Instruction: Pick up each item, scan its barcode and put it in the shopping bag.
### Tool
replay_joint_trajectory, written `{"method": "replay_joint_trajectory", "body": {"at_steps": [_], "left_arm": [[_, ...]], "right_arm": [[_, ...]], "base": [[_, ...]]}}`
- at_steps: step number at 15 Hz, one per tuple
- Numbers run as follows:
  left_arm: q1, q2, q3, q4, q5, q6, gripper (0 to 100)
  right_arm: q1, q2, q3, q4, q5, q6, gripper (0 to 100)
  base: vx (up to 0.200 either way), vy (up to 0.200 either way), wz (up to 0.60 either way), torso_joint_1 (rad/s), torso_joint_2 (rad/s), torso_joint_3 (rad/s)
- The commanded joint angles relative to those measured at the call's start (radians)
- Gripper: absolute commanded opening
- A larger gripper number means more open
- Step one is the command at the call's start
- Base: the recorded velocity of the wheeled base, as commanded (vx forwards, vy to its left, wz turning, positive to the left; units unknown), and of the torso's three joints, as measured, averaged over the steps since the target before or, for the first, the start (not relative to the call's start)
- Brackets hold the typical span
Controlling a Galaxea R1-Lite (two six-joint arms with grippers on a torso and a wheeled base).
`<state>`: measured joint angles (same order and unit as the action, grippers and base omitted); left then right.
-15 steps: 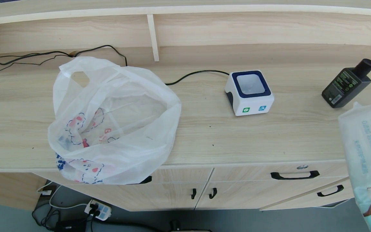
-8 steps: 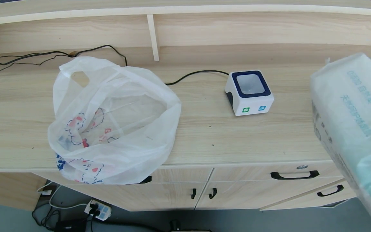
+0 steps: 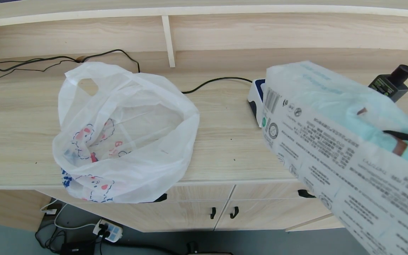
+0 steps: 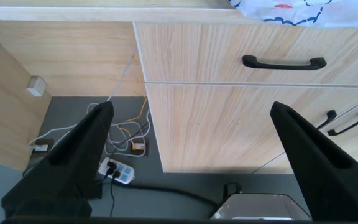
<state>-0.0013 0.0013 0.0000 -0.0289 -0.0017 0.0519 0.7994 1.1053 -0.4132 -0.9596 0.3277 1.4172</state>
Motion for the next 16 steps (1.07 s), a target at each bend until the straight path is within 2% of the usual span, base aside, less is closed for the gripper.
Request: {"method": "replay_joint_trajectory", "body": {"at_steps": [1, 4, 6, 10, 13, 16], "left_arm": [[0.000, 0.000, 0.000, 0.000, 0.000, 0.000, 100], [0.000, 0.000, 0.000, 0.000, 0.000, 0.000, 100], [0.000, 0.000, 0.000, 0.000, 0.000, -0.001, 100], [0.000, 0.000, 0.000, 0.003, 0.000, -0.003, 100], [0.000, 0.000, 0.000, 0.001, 0.000, 0.003, 100], [0.000, 0.000, 0.000, 0.004, 0.000, 0.003, 100]], "right_arm": [[0.012, 0.018, 0.024, -0.011, 0.001, 0.037, 0], [0.017, 0.025, 0.051, -0.212, 0.001, 0.279, 0], [0.031, 0.031, 0.076, -0.315, 0.001, 0.379, 0], [0.090, 0.022, 0.129, -0.346, 0.001, 0.447, 0], [0.104, 0.007, 0.163, -0.453, 0.002, 0.499, 0], [0.109, -0.028, 0.180, -0.467, 0.002, 0.516, 0]], "base": [[0.000, 0.000, 0.00, 0.000, 0.00, 0.000], [0.000, 0.000, 0.00, 0.000, 0.00, 0.000], [0.000, 0.000, 0.00, 0.000, 0.00, 0.000], [0.000, 0.000, 0.00, 0.000, 0.00, 0.000], [0.000, 0.000, 0.00, 0.000, 0.00, 0.000], [0.000, 0.000, 0.00, 0.000, 0.00, 0.000]]}}
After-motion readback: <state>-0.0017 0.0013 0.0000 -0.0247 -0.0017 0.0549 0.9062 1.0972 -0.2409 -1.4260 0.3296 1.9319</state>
